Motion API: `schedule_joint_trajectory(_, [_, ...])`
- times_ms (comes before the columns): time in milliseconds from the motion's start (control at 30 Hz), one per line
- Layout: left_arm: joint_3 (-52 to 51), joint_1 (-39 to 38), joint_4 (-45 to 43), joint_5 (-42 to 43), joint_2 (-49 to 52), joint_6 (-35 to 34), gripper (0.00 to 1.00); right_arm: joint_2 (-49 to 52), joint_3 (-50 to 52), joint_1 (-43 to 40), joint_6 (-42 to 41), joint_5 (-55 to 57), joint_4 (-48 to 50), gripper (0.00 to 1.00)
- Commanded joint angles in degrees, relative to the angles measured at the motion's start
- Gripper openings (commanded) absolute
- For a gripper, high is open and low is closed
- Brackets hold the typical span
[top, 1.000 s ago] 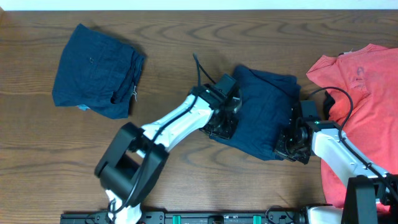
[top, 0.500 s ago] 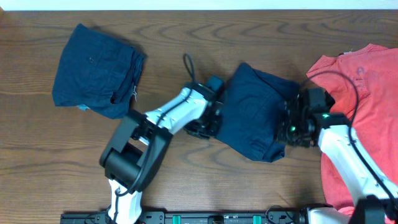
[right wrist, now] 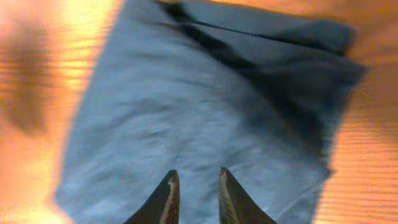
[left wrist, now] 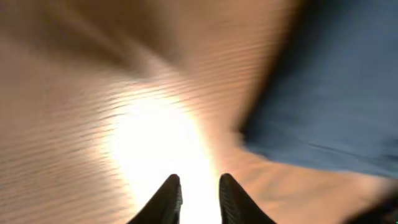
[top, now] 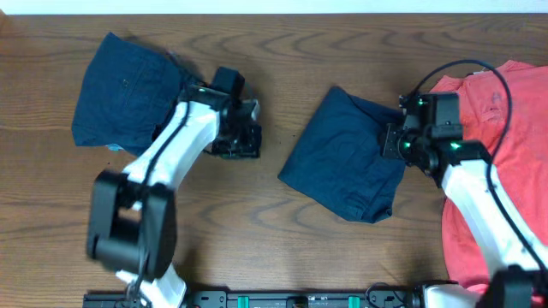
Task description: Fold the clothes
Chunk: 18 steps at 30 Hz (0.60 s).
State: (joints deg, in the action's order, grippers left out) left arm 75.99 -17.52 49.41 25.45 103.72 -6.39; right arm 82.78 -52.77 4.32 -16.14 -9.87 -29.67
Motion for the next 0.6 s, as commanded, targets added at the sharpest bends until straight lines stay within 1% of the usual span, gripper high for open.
schedule_joint_trajectory(0, [0.9,-2.4,-1.1,6.5,-4.0,1.9,0.26,5.6,-0.3,-1.6,-0.5,9.0,0.9,0.14])
schedule_joint_trajectory(167, [0.7,-7.5,-2.6,6.5,-3.0,1.9,0.28,14.8,-0.3,-5.0,-0.5,5.3,3.7,0.08])
schedule_joint_trajectory(267, [0.7,-10.9,-3.5,6.5,-1.1,1.9,0.29,19.8,-0.3,-6.1,-0.6,5.6,5.0,0.02])
schedule_joint_trajectory(333, [0.7,-13.1,-4.4,6.5,0.3,1.9,0.33,22.3,-0.3,-6.6,-1.1,6.4,5.3,0.01])
schedule_joint_trajectory(400, [0.7,-15.2,-5.5,6.4,1.8,1.9,0.38,23.5,-0.3,-7.0,-1.7,7.6,4.9,0.01])
schedule_joint_trajectory(567, [0.7,-18.1,-6.7,2.0,4.9,1.8,0.39,21.8,-0.9,-7.1,-2.0,8.2,0.9,0.01])
